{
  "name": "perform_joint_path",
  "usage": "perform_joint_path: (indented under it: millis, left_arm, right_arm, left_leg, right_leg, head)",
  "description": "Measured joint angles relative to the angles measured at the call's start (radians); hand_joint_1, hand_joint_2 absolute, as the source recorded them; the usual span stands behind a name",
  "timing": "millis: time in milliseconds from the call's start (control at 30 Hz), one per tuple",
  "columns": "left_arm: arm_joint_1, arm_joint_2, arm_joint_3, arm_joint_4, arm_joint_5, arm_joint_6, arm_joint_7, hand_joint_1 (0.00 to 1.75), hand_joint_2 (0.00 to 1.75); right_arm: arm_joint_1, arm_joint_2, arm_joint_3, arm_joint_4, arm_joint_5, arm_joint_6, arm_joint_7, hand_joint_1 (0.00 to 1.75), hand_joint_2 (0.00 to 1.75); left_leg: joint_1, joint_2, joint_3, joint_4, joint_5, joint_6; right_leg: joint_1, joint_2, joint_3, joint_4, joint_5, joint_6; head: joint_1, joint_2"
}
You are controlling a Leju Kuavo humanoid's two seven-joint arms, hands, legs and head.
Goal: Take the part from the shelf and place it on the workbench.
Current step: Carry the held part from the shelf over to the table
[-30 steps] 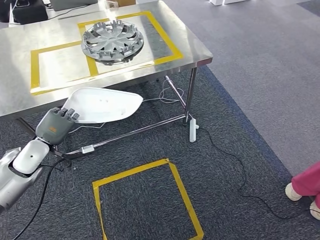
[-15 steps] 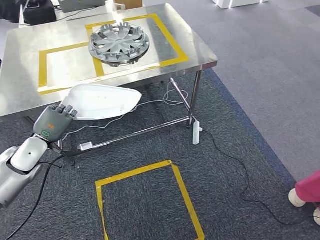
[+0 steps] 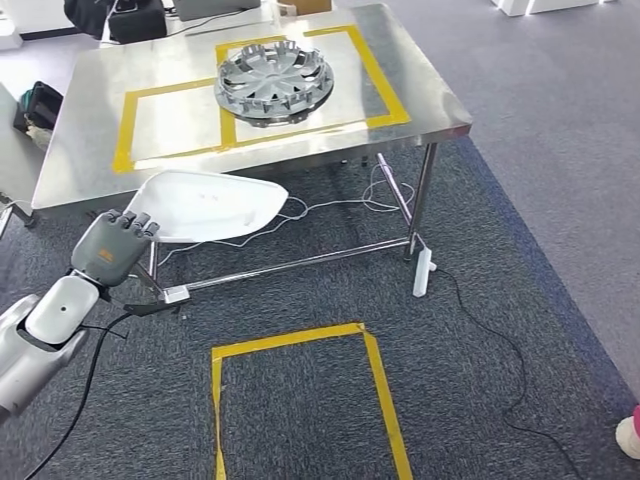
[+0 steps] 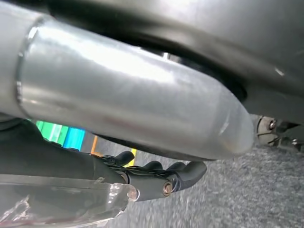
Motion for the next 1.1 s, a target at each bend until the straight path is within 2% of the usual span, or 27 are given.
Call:
perform_joint_path:
  millis: [33, 67, 100, 133, 200, 233, 267, 333, 367, 433, 500, 533, 567, 600, 633, 700, 767, 800, 900, 967, 1033, 1067, 1100]
  left_arm:
    - [0.001, -0.001, 0.000, 0.000, 0.000, 0.000, 0.000, 1.75, 1.75]
    - [0.003, -0.002, -0.001, 0.000, 0.000, 0.000, 0.000, 1.75, 1.75]
    - [0.005, -0.002, -0.001, 0.000, 0.000, -0.001, 0.000, 1.75, 1.75]
    - [0.006, -0.002, -0.001, 0.000, 0.000, -0.001, 0.000, 1.75, 1.75]
    - [0.005, -0.001, -0.001, 0.000, 0.000, -0.001, 0.000, 1.75, 1.75]
    - [0.004, -0.001, 0.000, 0.000, 0.000, -0.001, 0.001, 1.75, 1.75]
    - [0.004, -0.001, 0.000, 0.000, 0.000, -0.001, 0.001, 1.75, 1.75]
    - [0.007, 0.000, -0.001, 0.000, 0.000, -0.001, 0.001, 1.75, 1.75]
    - [0.009, 0.001, -0.001, 0.000, 0.000, -0.001, 0.001, 1.75, 1.75]
    - [0.007, 0.002, 0.000, 0.000, 0.000, -0.001, 0.001, 1.75, 1.75]
    - [0.003, -0.001, -0.001, 0.000, 0.000, -0.001, 0.000, 1.75, 1.75]
    - [0.003, -0.002, -0.002, 0.000, 0.000, -0.001, 0.000, 1.75, 1.75]
    - [0.003, -0.004, -0.002, 0.000, 0.000, 0.000, -0.002, 1.75, 1.75]
    - [0.003, -0.006, -0.003, 0.000, 0.000, 0.000, -0.006, 1.75, 1.75]
    - [0.003, -0.007, -0.003, 0.000, 0.000, 0.000, -0.012, 1.75, 1.75]
    - [-0.001, -0.008, -0.003, 0.000, 0.001, -0.001, -0.024, 1.75, 1.75]
    - [-0.006, -0.008, -0.003, 0.000, 0.002, -0.002, -0.032, 1.75, 1.75]
    - [-0.008, -0.007, -0.003, 0.000, 0.002, -0.003, -0.035, 1.75, 1.75]
    - [-0.010, -0.004, -0.005, 0.000, 0.002, -0.003, -0.039, 1.75, 1.75]
    - [-0.012, 0.003, -0.005, -0.001, 0.002, -0.001, -0.037, 1.75, 1.75]
    - [-0.013, 0.013, -0.002, -0.004, 0.002, 0.003, -0.034, 1.75, 1.75]
    - [-0.015, 0.017, -0.002, -0.005, 0.002, 0.005, -0.032, 1.75, 1.75]
    - [-0.017, 0.019, -0.001, -0.006, 0.001, 0.007, -0.030, 1.75, 1.75]
  right_arm:
    - [0.001, 0.000, 0.000, 0.000, -0.001, 0.000, 0.000, 0.00, 0.00]
    - [0.002, 0.000, 0.000, 0.000, -0.001, 0.001, 0.000, 0.00, 0.00]
    - [0.003, 0.000, 0.000, 0.000, -0.002, 0.001, 0.000, 0.00, 0.00]
    - [0.003, 0.000, 0.000, 0.000, -0.002, 0.002, 0.000, 0.00, 0.00]
    - [0.001, 0.000, 0.000, 0.000, -0.007, 0.004, 0.000, 0.00, 0.00]
    - [0.000, 0.000, 0.000, 0.000, -0.012, 0.007, 0.000, 0.00, 0.00]
    - [-0.002, 0.000, 0.000, 0.000, -0.017, 0.010, 0.000, 0.00, 0.00]
    - [-0.004, -0.001, 0.000, 0.000, -0.025, 0.016, 0.000, 0.00, 0.00]
    - [-0.005, -0.001, 0.000, 0.000, -0.026, 0.018, 0.001, 0.00, 0.00]
    - [-0.005, -0.001, 0.000, 0.000, -0.027, 0.020, 0.004, 0.00, 0.00]
    - [-0.004, -0.001, 0.000, 0.000, -0.028, 0.023, 0.005, 0.00, 0.00]
    - [-0.003, -0.001, 0.000, 0.000, -0.029, 0.024, 0.003, 0.00, 0.00]
    - [-0.002, -0.001, 0.000, 0.000, -0.029, 0.025, 0.000, 0.00, 0.00]
    - [-0.001, -0.001, 0.000, 0.000, -0.030, 0.026, -0.005, 0.00, 0.00]
    - [-0.001, -0.001, 0.000, 0.000, -0.030, 0.026, -0.009, 0.00, 0.00]
    - [-0.002, -0.001, 0.000, 0.000, -0.030, 0.026, -0.012, 0.00, 0.00]
    - [-0.002, -0.001, 0.000, 0.000, -0.030, 0.026, -0.008, 0.00, 0.00]
    - [-0.002, -0.001, 0.000, 0.000, -0.030, 0.026, -0.007, 0.00, 0.00]
    - [-0.002, 0.000, 0.000, 0.000, -0.030, 0.026, -0.007, 0.00, 0.00]
    - [-0.004, 0.002, 0.000, -0.001, -0.030, 0.025, -0.007, 0.00, 0.00]
    - [-0.007, 0.004, 0.000, -0.002, -0.029, 0.023, 0.002, 0.00, 0.00]
    - [-0.008, 0.004, 0.000, -0.002, -0.028, 0.023, 0.008, 0.00, 0.00]
    - [-0.007, 0.004, 0.000, -0.003, -0.027, 0.022, 0.014, 0.00, 0.00]
  left_leg:
    - [-0.002, 0.007, -0.033, 0.065, -0.024, 0.003]
    - [-0.003, 0.009, -0.054, 0.105, -0.032, 0.006]
    - [-0.004, 0.010, -0.059, 0.111, -0.023, 0.010]
    - [-0.006, 0.013, -0.045, 0.081, 0.003, 0.015]
    - [-0.013, 0.032, 0.019, -0.040, 0.064, 0.024]
    - [-0.017, 0.042, 0.048, -0.094, 0.079, 0.027]
    - [-0.021, 0.049, 0.065, -0.129, 0.083, 0.029]
    - [-0.025, 0.047, 0.071, -0.147, 0.074, 0.034]
    - [-0.024, 0.043, 0.072, -0.149, 0.074, 0.038]
    - [-0.019, 0.035, 0.077, -0.152, 0.072, 0.050]
    - [-0.018, 0.027, 0.079, -0.153, 0.070, 0.059]
    - [-0.020, 0.023, 0.079, -0.153, 0.069, 0.062]
    - [-0.022, 0.018, 0.079, -0.153, 0.068, 0.064]
    - [-0.024, 0.013, 0.080, -0.153, 0.068, 0.065]
    - [-0.026, 0.008, 0.081, -0.152, 0.067, 0.065]
    - [-0.027, -0.002, 0.086, -0.152, 0.065, 0.062]
    - [-0.031, -0.009, 0.084, -0.148, 0.064, 0.058]
    - [-0.032, -0.010, 0.082, -0.147, 0.065, 0.061]
    - [-0.034, -0.010, 0.079, -0.151, 0.069, 0.070]
    - [-0.037, -0.009, 0.089, -0.172, 0.062, 0.075]
    - [-0.034, -0.008, 0.133, -0.232, 0.067, 0.084]
    - [-0.032, -0.008, 0.158, -0.260, 0.073, 0.087]
    - [-0.027, -0.008, 0.180, -0.278, 0.077, 0.087]
  right_leg:
    - [0.003, -0.014, 0.000, 0.000, -0.002, -0.003]
    - [0.006, -0.027, 0.001, 0.000, -0.003, -0.005]
    - [0.009, -0.041, 0.002, 0.000, -0.005, -0.007]
    - [0.010, -0.053, 0.005, 0.000, -0.008, -0.007]
    - [0.014, -0.071, 0.011, 0.000, -0.014, -0.002]
    - [0.017, -0.077, 0.012, 0.001, -0.018, 0.004]
    - [0.020, -0.083, 0.013, 0.001, -0.020, 0.009]
    - [0.023, -0.095, 0.017, -0.004, -0.022, 0.019]
    - [0.022, -0.095, 0.020, -0.006, -0.024, 0.024]
    - [0.020, -0.065, 0.005, 0.030, -0.049, 0.034]
    - [0.019, -0.019, -0.056, 0.148, -0.103, 0.039]
    - [0.019, -0.008, -0.094, 0.217, -0.128, 0.039]
    - [0.020, -0.004, -0.124, 0.264, -0.138, 0.038]
    - [0.021, -0.002, -0.138, 0.277, -0.128, 0.036]
    - [0.022, -0.001, -0.131, 0.249, -0.099, 0.033]
    - [0.023, 0.004, -0.078, 0.118, -0.023, 0.024]
    - [0.022, 0.012, -0.030, 0.015, 0.014, 0.020]
    - [0.022, 0.015, -0.021, -0.003, 0.014, 0.020]
    - [0.021, 0.019, -0.021, -0.010, 0.017, 0.021]
    - [0.017, 0.021, -0.012, -0.028, 0.012, 0.027]
    - [0.016, 0.019, -0.001, -0.038, 0.013, 0.033]
    - [0.018, 0.018, -0.008, -0.019, 0.008, 0.034]
    - [0.017, 0.016, -0.031, 0.025, -0.005, 0.037]
  head:
    - [0.000, 0.000]
    - [0.000, 0.000]
    - [0.000, 0.000]
    - [0.000, 0.000]
    - [0.000, 0.000]
    - [0.000, 0.000]
    - [0.001, 0.000]
    - [0.002, 0.000]
    - [0.002, 0.000]
    - [0.006, 0.000]
    - [0.012, 0.000]
    - [0.014, 0.000]
    - [0.014, 0.000]
    - [0.015, 0.000]
    - [0.015, 0.000]
    - [0.015, 0.000]
    - [0.014, 0.000]
    - [0.013, 0.000]
    - [0.013, 0.000]
    - [0.012, 0.000]
    - [0.012, 0.000]
    - [0.014, 0.000]
    - [0.017, 0.000]
